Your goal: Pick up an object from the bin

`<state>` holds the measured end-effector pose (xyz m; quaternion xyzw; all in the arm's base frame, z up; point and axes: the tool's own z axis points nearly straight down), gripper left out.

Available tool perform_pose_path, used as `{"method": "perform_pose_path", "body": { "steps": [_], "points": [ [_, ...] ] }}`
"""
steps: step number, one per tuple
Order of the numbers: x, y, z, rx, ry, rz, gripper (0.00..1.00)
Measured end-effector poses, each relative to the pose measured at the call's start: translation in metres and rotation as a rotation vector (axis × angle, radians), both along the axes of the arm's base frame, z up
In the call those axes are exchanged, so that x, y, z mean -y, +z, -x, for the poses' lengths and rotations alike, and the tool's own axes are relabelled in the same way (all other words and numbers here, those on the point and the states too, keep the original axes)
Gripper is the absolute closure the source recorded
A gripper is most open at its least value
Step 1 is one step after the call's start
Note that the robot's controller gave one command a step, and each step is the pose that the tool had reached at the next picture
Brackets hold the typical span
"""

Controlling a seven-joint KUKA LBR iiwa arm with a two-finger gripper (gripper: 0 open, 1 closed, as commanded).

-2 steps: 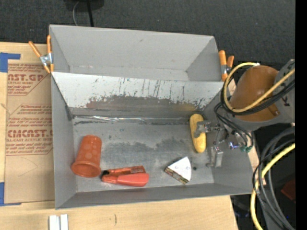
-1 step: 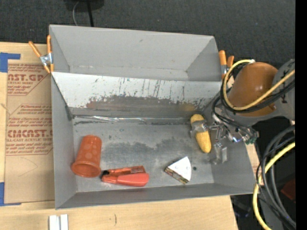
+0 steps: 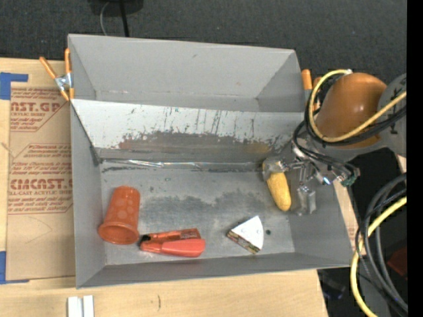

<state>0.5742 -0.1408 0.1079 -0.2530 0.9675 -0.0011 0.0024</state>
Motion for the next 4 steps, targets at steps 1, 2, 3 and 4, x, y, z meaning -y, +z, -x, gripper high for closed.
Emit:
{"method": "perform_pose_path", "body": {
  "steps": [1,2,3,4],
  "points": [
    [-0.0032,-0.0279,-0.0142,-0.004,0.393,-0.016,0.0],
    [0.0068,-0.0371,-0.015,0.006,0.447,-0.01,1.0],
    [0.0068,-0.0371,-0.015,0.006,0.447,-0.01,1.0],
    [0.0065,-0.0358,-0.0146,0.006,0.448,-0.011,1.0]
  ]
}}
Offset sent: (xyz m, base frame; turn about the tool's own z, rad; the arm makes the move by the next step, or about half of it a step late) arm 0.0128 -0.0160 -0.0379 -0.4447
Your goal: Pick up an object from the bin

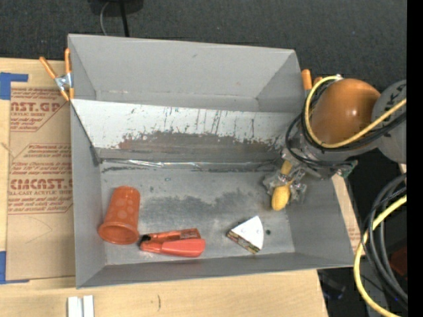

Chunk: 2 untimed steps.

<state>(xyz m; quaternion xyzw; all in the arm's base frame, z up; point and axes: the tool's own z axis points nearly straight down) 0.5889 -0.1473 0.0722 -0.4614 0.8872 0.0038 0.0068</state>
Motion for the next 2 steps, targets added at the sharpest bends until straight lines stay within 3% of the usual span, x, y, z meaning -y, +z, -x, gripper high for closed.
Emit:
{"method": "perform_pose_path", "body": {
  "steps": [2],
  "points": [
    [0.001,0.031,0.002,-0.006,-0.001,0.002,1.0]
  ]
}}
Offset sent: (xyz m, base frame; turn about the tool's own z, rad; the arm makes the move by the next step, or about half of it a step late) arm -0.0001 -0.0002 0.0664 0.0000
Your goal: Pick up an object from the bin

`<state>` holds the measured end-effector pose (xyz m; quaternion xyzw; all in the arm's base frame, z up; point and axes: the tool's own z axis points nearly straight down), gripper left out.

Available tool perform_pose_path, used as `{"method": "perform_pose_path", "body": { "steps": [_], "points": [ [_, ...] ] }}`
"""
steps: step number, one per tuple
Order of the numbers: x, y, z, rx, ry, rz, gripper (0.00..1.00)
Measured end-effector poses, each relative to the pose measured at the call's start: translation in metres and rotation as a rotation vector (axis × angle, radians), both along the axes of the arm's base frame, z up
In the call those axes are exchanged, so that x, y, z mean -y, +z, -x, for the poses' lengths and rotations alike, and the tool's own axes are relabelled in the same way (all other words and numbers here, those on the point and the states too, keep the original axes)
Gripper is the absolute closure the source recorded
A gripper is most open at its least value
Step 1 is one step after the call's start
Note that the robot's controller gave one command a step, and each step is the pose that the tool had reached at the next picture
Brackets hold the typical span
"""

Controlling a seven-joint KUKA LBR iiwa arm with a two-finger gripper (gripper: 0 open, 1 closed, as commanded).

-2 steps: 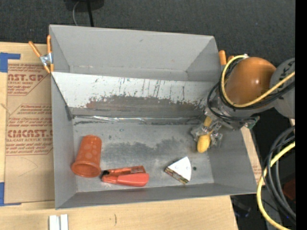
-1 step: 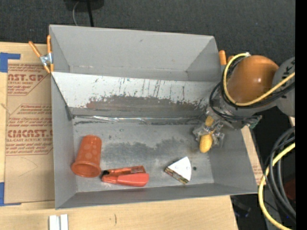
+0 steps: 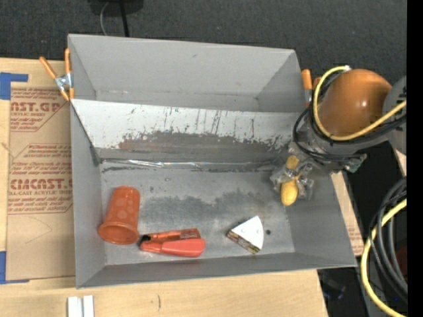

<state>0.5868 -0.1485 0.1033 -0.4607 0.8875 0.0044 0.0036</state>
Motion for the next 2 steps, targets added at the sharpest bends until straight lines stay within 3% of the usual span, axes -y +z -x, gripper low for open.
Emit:
{"method": "perform_pose_path", "body": {
  "steps": [2],
  "points": [
    [0.001,0.0249,-0.0027,0.01,-0.001,0.003,1.0]
  ]
}}
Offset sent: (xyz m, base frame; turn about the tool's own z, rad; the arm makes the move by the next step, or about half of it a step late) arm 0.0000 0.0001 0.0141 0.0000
